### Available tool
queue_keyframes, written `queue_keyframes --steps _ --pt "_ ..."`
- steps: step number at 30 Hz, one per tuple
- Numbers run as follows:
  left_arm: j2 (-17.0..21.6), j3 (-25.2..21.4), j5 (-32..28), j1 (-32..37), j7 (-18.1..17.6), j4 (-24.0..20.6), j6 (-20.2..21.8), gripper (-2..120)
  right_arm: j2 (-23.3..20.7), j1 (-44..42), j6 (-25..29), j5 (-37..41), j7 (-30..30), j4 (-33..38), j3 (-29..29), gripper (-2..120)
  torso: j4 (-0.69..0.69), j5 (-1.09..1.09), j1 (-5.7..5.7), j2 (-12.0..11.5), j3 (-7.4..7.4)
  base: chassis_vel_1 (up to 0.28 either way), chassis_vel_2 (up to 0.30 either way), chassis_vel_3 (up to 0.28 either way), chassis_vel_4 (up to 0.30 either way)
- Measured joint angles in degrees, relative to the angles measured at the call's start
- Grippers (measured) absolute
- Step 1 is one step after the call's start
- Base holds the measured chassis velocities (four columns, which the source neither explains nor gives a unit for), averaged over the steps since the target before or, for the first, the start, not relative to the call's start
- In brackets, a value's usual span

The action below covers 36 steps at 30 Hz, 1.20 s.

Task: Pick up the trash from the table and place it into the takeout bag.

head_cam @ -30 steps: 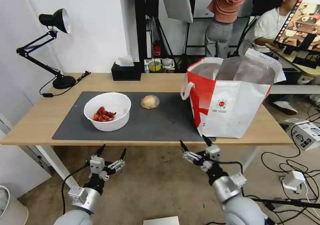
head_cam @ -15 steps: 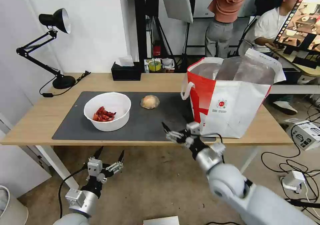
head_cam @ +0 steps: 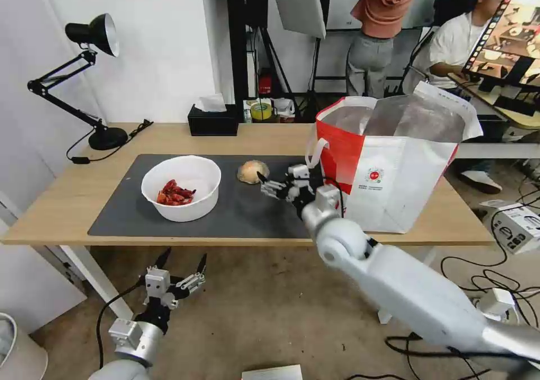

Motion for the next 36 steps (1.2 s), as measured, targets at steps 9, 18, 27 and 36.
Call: queue_keyframes --steps 9,18,27,36 --pt "0.11 -0.24 -0.1 -0.04 0.14 0.36 -0.19 100 6.96 7.01 -4.06 3.72 -0.42 -11.11 -2.92 100 0.0 0.0 0.0 0.0 0.0 0.0 0.0 0.0 0.0" --pt "0.34 -0.77 -0.46 -0.08 0.16 0.21 -0.21 100 12.03 12.06 -8.19 4.01 -0.73 -20.31 -4.31 100 0.0 0.0 0.0 0.0 0.0 0.0 0.0 0.0 0.0" --pt "0.13 -1.04 -0.46 0.56 0.27 -0.5 -0.36 100 14.58 14.63 -10.58 5.03 -4.32 -27.73 -3.75 100 -0.01 0.01 -0.01 0.0 0.0 0.0 0.0 0.0 0.0" --pt "0.0 -1.04 -0.39 0.6 0.29 -0.46 -0.47 100 16.86 16.26 -11.77 5.22 -6.63 -31.53 -3.58 100 0.0 0.01 -0.01 0.0 -0.01 0.0 0.0 0.0 0.0"
